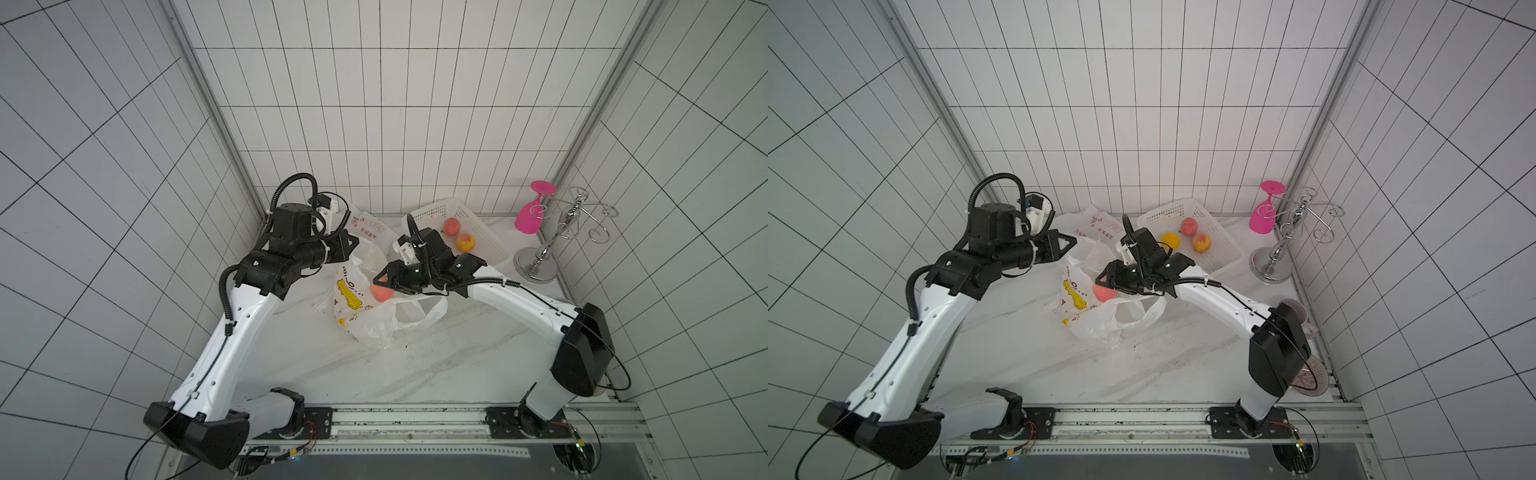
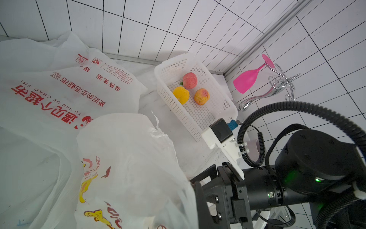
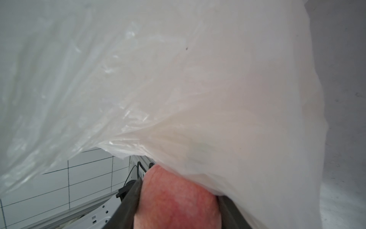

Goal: Place the peach into a plastic bag & tie a knot
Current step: Place the peach in the plastic bag, then adjust the plastic bag at the center of the board.

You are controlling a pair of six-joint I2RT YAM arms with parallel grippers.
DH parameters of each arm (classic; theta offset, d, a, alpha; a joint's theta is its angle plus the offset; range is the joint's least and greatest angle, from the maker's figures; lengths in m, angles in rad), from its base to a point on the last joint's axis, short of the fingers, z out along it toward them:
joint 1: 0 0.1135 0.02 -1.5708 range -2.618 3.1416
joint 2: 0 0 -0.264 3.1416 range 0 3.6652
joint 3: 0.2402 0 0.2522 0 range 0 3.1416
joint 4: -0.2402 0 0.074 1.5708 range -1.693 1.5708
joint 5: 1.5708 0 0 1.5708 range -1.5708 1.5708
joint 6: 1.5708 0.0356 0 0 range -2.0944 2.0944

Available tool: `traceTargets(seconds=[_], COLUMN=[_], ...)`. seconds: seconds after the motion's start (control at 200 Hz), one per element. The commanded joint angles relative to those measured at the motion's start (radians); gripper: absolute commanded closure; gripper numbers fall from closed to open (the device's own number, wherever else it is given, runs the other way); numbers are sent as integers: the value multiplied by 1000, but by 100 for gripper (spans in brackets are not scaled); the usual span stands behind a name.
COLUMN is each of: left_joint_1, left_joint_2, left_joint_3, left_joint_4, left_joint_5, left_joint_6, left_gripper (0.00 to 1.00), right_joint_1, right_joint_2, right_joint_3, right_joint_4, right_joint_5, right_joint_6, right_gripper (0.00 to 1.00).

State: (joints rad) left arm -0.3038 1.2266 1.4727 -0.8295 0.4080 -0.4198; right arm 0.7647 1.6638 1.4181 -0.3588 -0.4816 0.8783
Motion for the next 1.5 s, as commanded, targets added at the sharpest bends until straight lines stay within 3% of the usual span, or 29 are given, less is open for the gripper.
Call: traceTargets(seconds=[0.0, 0.22, 0.36, 0.405, 0.47, 0.585, 0.665, 0.81, 0.92, 1.035, 1.134, 1.204, 1.289, 1.494], left_joint_1=[5, -15, -15, -15, -12, 15, 47, 94, 98, 100, 101, 102, 98, 83], left_joint_2=[-26, -37, -42, -43, -41, -36, -34, -42, -59, -71, -68, -67, -61, -73], left_joint_3=[-7, -26, -41, -47, -56, -76, -89, -123, -137, -153, -159, -163, -165, -172], left_joint_4=[23, 59, 66, 68, 75, 92, 107, 158, 183, 201, 212, 221, 231, 234], left_joint_5=[20, 46, 42, 36, 33, 32, 32, 17, -42, -77, -75, -63, -52, -55], left_joint_6=[-9, -42, -43, -42, -38, -38, -47, -95, -109, -125, -135, -146, -159, -160], left_gripper=[100, 100, 100, 100, 100, 100, 100, 100, 100, 100, 100, 100, 100, 100], right_joint_1=[-19, -30, -25, -12, 24, 42, 39, 13, 19, 18, 13, 13, -5, -41], right_joint_2=[30, 139, 198, 205, 199, 172, 116, 36, -63, -165, -230, -277, -283, -250], right_joint_3=[-32, 106, 193, 231, 268, 316, 336, 400, 406, 384, 300, 206, 121, 27], right_joint_4=[98, 1, -89, -136, -198, -295, -365, -537, -634, -752, -851, -802, -682, -473], right_joint_5=[27, 204, 289, 306, 329, 243, 229, 251, 413, 592, 686, 642, 492, 382], right_joint_6=[121, 109, 17, -28, -115, -198, -250, -298, -302, -237, -88, 29, 153, 349], right_gripper=[81, 77, 75, 70, 54, 29, 17, 12, 13, 12, 10, 10, 12, 16])
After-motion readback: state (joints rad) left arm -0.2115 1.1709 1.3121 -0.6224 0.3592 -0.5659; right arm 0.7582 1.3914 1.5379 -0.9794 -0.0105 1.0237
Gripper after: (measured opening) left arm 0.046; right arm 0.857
